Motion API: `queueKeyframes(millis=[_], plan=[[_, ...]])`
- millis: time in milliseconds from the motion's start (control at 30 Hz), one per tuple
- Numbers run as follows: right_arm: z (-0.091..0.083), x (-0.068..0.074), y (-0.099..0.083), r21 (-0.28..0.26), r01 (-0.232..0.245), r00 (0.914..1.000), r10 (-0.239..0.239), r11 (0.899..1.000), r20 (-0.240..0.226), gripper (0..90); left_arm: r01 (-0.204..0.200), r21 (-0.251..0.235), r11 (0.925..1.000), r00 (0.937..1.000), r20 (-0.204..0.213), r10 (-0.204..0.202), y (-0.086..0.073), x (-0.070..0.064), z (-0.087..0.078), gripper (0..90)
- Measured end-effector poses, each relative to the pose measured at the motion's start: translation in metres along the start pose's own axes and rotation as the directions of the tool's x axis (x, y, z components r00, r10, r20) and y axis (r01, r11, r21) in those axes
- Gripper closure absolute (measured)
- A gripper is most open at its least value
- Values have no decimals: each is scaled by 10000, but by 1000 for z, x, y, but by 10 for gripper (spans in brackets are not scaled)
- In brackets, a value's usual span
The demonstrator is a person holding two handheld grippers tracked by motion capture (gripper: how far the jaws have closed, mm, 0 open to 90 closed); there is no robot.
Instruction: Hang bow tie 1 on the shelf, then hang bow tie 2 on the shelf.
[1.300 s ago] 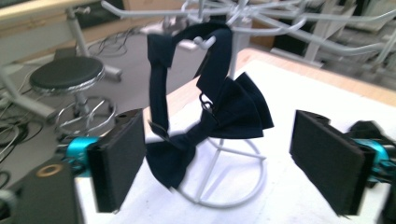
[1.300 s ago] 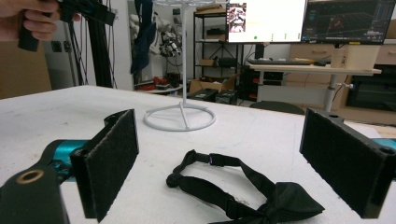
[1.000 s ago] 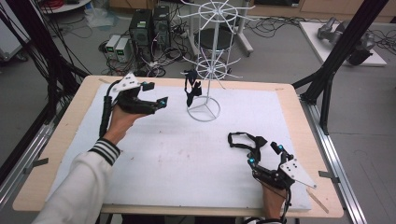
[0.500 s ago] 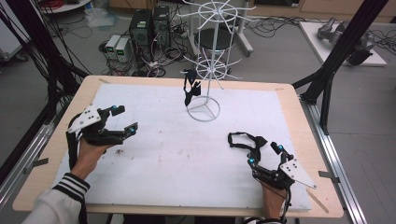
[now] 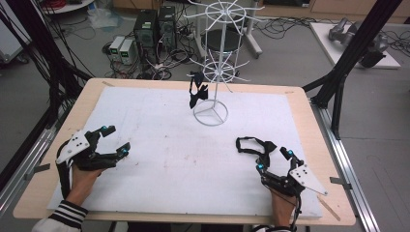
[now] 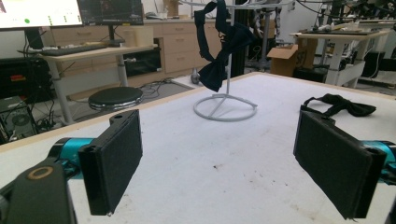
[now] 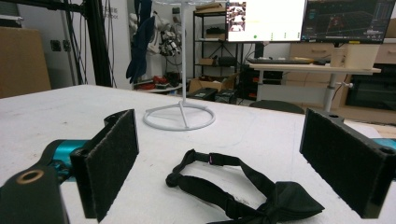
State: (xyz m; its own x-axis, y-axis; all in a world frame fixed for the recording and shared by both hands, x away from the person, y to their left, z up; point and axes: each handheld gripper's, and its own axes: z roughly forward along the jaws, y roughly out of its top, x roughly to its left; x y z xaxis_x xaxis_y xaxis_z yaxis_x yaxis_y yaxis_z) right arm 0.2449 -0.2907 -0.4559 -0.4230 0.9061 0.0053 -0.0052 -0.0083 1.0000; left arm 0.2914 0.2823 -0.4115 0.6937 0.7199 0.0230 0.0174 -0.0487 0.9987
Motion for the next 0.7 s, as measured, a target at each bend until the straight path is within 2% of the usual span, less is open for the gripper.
queueKeyframes(millis=[200, 300, 400, 567, 700], plan=[[0, 0, 0, 3, 14, 10000, -14, 10000, -11, 110, 99, -90, 9999, 10000, 11, -99, -5, -1, 0, 159], [0, 0, 0, 5, 6, 10000, -6, 10000, -5, 110, 86, -226, 9997, 10000, -15, -86, -3, -4, -1, 160], [0, 0, 0, 1, 15, 10000, -15, 10000, -11, 110, -148, -220, 9996, 9999, -54, 147, -2, -7, -2, 160], [0, 0, 0, 2, -14, 10000, 14, 10000, -36, 110, 0, -422, 9991, 10000, -61, -3, -3, -10, -2, 159], [0, 0, 0, -8, -5, 10000, 5, 10000, -27, 110, -84, -550, 9985, 9999, -113, 77, -5, -12, -2, 159]])
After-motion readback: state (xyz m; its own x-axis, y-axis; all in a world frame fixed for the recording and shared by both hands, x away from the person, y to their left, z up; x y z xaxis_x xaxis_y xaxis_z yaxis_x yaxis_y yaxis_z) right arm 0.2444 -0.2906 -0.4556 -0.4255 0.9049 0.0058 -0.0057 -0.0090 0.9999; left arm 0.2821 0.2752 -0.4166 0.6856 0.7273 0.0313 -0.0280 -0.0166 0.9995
